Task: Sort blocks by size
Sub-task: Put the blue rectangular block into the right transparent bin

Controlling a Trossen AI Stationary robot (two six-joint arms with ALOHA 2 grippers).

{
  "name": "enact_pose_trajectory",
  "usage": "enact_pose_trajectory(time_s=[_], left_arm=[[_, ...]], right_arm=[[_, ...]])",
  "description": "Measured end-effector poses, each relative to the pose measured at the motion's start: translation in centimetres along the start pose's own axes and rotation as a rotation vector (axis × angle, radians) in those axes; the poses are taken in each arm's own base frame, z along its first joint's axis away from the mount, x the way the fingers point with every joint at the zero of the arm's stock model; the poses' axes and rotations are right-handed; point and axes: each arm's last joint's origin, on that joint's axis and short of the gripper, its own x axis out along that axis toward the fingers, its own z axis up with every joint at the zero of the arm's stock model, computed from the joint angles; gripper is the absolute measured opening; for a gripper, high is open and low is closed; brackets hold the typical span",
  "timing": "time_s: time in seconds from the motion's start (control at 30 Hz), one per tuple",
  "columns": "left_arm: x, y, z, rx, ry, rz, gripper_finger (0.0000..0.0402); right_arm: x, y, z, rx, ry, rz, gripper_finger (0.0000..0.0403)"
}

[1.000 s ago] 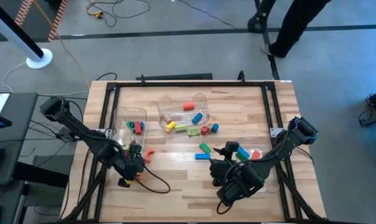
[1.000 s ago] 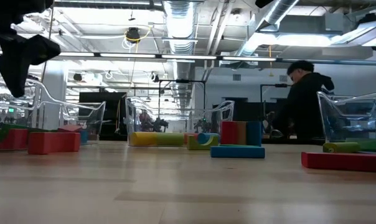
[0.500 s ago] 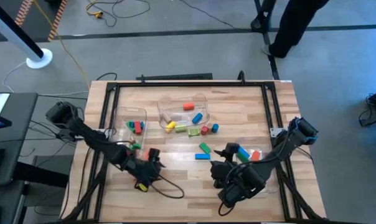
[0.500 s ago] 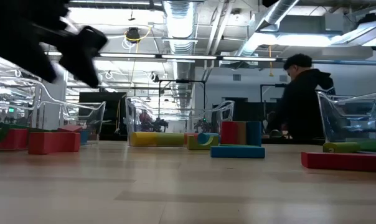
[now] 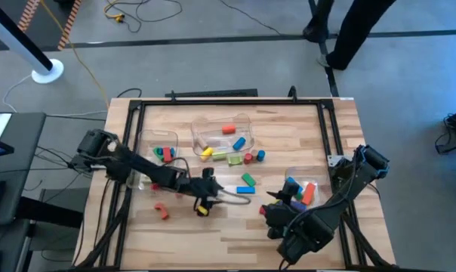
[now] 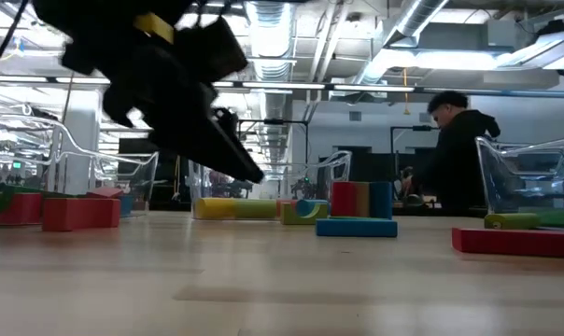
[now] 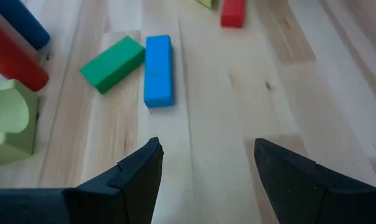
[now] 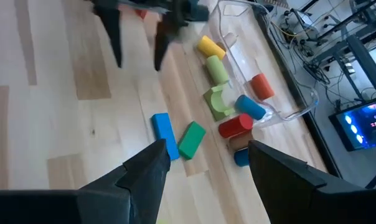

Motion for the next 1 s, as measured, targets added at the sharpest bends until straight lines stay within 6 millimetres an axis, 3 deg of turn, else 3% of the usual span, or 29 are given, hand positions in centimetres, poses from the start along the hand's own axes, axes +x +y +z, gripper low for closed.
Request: enact_pose_trajectory(time_s=[0.37,0.63,1.0], left_arm=[[3.6,3.3,0.1,-0.083,-0.011,0.006,0.0247],[6.7,3.8,0.8,-0.058,0.005,0.022,0.0247],[9.3,4.3,0.4,-0.099,0.049,-0.017,0.0231]], right_arm=[[1.1,0.9,-2.6,0.033,0.063,-0.016,0.0255],[1.0,1.4,-3.3,0.036,0.056,-0.003,0.0255],[0.5,1.7,-3.6,0.041,0.045,0.009,0.0255]])
